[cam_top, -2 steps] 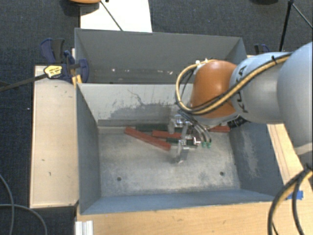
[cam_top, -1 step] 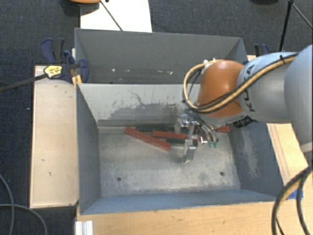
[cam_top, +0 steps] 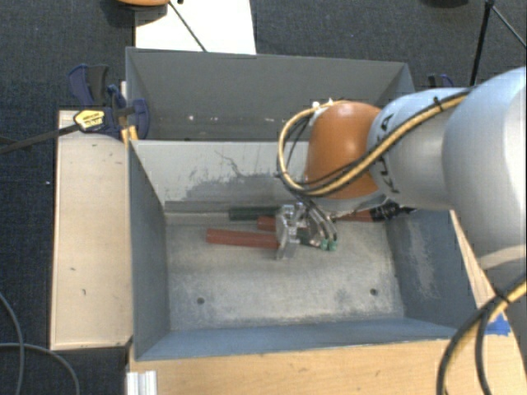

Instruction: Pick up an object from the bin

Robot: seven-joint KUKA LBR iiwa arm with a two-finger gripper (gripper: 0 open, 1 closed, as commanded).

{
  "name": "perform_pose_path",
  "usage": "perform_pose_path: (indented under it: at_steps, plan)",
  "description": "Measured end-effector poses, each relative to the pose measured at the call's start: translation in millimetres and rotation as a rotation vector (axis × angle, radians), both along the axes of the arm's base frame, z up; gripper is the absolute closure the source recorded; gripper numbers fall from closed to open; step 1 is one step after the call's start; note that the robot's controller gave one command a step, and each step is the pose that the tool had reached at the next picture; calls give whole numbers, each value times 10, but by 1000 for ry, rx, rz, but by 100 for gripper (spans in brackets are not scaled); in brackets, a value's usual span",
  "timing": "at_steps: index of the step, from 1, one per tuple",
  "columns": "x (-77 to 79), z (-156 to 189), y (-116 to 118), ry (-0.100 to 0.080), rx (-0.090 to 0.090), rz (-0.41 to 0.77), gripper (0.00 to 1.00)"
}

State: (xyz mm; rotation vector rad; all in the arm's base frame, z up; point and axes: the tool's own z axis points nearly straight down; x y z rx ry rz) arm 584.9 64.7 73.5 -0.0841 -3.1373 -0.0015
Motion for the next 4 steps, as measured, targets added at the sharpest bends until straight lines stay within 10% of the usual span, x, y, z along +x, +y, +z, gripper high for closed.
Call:
perform_pose_path:
  at_steps: [1,2,3,4]
  plan:
    - [0,0,-1,0,0,-1,100]
    - [-286,1249,-52,-5,0,-37,100]
    - [-287,1248,-51,-5,0,-37,100]
    - [-279,2417,-219,-7,-1,-68,100]
